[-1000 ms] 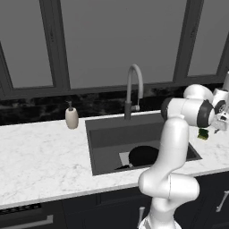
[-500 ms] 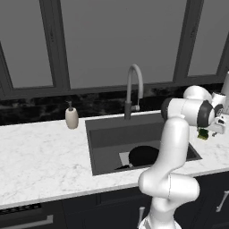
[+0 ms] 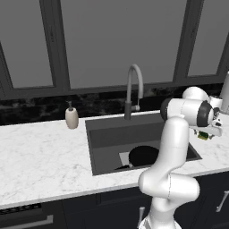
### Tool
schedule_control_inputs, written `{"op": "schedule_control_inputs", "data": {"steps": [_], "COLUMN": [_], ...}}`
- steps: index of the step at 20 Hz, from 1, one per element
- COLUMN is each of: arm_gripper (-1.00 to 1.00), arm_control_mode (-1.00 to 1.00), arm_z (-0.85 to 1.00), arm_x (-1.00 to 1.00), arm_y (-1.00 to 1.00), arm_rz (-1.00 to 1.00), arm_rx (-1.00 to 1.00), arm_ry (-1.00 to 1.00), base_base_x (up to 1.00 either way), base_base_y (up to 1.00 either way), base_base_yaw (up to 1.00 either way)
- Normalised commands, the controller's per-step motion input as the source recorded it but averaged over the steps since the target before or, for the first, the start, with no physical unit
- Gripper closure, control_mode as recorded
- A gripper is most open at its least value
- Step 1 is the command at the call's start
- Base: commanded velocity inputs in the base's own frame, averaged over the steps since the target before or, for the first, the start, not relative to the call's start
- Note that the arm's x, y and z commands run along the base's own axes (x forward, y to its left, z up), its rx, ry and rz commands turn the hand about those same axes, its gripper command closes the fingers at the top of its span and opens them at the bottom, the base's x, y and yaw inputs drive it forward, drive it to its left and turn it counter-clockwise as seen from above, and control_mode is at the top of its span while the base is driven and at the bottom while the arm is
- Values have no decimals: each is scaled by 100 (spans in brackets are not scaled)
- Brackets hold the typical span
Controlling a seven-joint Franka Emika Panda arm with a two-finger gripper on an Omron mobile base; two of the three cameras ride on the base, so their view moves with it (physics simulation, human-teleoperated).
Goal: Pick the pan and sponge and place them into the sink. Then turn on the water.
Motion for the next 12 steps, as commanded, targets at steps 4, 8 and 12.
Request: {"op": "schedule_control_inputs", "data": {"steps": [4,8,12], "arm_gripper": [-100,-100,100], "arm_control_mode": [-100,-100,-100], "arm_z": [-32,-37,-23], "arm_x": [0,0,0], "arm_y": [1,0,0], "arm_rz": [8,1,0], "arm_rx": [0,0,0], "arm_ry": [0,0,2], "base_base_x": [0,0,0], "base_base_y": [0,0,0], "base_base_yaw": [0,0,0]}}
